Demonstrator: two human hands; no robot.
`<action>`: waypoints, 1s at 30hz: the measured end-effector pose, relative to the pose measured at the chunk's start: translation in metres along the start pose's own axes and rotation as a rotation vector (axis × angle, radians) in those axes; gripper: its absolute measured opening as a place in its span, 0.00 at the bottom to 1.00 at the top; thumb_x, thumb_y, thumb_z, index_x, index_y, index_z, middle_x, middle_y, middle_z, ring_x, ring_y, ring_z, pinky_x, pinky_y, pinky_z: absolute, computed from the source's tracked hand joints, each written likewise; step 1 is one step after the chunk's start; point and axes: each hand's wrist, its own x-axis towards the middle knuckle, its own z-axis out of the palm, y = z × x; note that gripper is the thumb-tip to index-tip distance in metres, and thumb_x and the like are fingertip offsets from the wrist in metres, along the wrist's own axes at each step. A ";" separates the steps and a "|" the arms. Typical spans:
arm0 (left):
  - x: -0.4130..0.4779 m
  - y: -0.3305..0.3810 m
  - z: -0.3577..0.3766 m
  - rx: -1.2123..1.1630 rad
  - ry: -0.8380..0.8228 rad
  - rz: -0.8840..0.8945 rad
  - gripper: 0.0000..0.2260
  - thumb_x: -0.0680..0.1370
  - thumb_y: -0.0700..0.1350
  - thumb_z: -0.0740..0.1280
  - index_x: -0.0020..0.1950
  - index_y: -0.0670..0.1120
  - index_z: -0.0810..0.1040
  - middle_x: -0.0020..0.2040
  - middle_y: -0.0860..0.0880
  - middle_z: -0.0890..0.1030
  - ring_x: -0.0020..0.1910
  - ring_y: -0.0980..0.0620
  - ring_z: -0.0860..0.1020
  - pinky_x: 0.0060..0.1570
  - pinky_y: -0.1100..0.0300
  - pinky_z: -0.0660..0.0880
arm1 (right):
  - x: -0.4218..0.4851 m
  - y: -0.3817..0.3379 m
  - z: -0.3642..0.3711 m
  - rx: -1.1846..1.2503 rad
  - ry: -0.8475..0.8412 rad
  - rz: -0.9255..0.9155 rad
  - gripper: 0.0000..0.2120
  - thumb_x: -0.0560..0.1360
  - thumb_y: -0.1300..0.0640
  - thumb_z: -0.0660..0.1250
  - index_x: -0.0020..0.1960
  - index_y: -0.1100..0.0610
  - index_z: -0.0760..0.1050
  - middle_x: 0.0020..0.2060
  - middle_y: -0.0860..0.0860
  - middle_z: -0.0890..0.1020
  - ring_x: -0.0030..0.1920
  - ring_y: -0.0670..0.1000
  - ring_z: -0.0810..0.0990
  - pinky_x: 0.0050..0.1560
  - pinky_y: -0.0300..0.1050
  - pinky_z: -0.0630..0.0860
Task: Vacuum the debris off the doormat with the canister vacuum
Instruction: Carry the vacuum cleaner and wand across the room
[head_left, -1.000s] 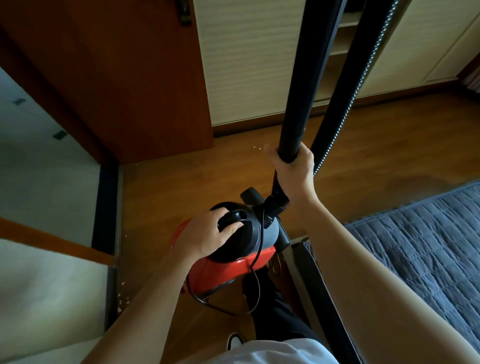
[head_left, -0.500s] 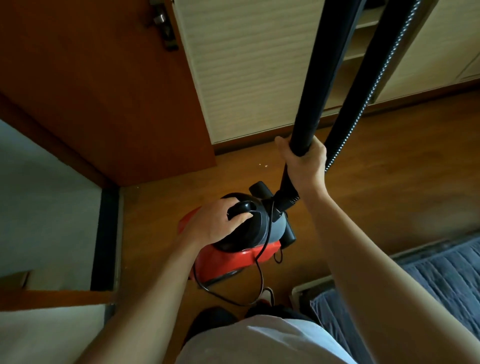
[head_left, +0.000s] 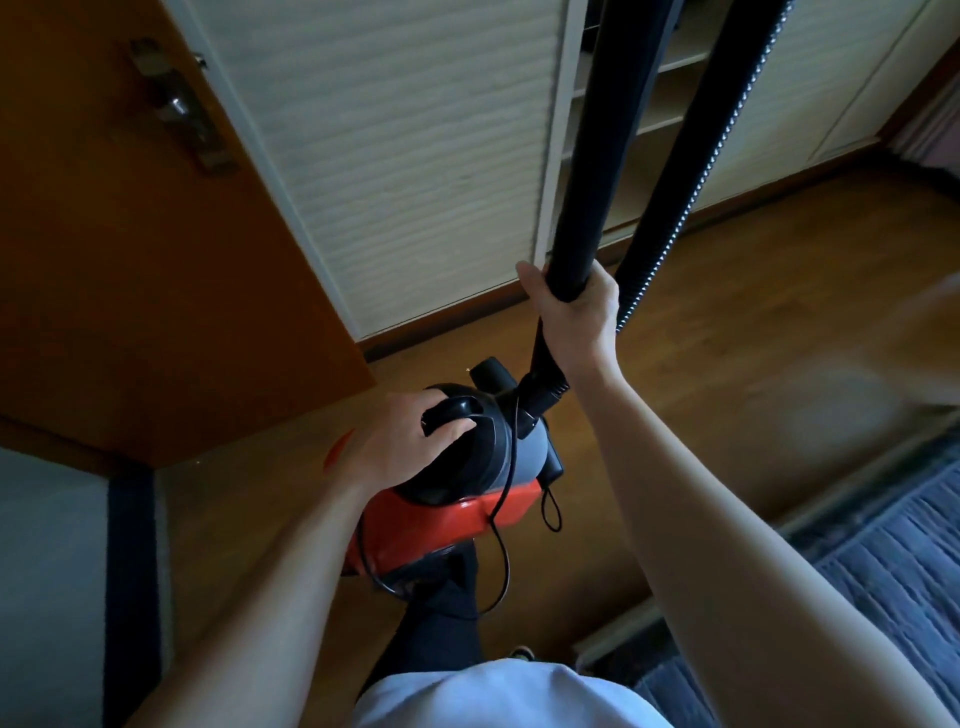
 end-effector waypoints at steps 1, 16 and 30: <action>0.018 -0.004 -0.005 -0.020 -0.012 0.011 0.04 0.79 0.51 0.69 0.45 0.55 0.82 0.39 0.58 0.83 0.42 0.60 0.81 0.42 0.58 0.78 | 0.015 0.002 0.005 -0.013 0.015 -0.005 0.22 0.73 0.49 0.77 0.38 0.62 0.68 0.31 0.52 0.71 0.32 0.51 0.69 0.33 0.49 0.69; 0.283 -0.009 -0.043 0.064 -0.254 0.291 0.17 0.78 0.61 0.67 0.59 0.52 0.82 0.51 0.56 0.84 0.51 0.58 0.81 0.50 0.58 0.80 | 0.200 0.023 0.008 -0.134 0.391 0.047 0.18 0.74 0.52 0.77 0.35 0.48 0.68 0.29 0.43 0.71 0.28 0.42 0.69 0.32 0.37 0.68; 0.463 0.102 0.028 0.003 -0.472 0.440 0.10 0.77 0.58 0.69 0.49 0.52 0.81 0.41 0.57 0.82 0.42 0.61 0.81 0.37 0.63 0.78 | 0.319 0.054 -0.134 -0.264 0.602 -0.054 0.22 0.76 0.53 0.76 0.35 0.44 0.63 0.28 0.41 0.69 0.27 0.39 0.71 0.31 0.29 0.68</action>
